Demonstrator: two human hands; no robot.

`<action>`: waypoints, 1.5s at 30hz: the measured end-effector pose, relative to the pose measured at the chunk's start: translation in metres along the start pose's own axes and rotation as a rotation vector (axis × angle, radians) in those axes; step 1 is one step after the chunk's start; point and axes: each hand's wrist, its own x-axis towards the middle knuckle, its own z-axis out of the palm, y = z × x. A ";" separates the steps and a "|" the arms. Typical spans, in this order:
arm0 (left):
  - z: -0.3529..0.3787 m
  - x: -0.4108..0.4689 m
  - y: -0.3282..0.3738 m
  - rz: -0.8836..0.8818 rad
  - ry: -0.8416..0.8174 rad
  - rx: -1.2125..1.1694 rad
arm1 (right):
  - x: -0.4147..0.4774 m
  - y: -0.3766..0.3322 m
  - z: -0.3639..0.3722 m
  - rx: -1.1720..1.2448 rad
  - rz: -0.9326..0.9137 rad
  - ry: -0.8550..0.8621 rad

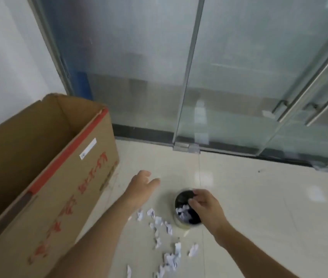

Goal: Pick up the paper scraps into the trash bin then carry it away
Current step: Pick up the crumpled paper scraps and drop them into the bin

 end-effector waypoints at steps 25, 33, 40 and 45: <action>0.309 0.228 -0.762 -0.209 -0.276 0.564 | 0.302 0.695 0.262 -0.526 0.452 0.098; 0.404 0.244 -0.727 0.092 -0.321 0.566 | 0.277 0.726 0.321 -0.744 0.168 -0.373; 0.434 0.274 -0.696 0.276 -0.326 0.582 | 0.288 0.727 0.327 -0.911 0.039 -0.026; 0.447 0.278 -0.684 0.322 -0.356 0.638 | 0.302 0.747 0.294 -0.855 0.323 -0.037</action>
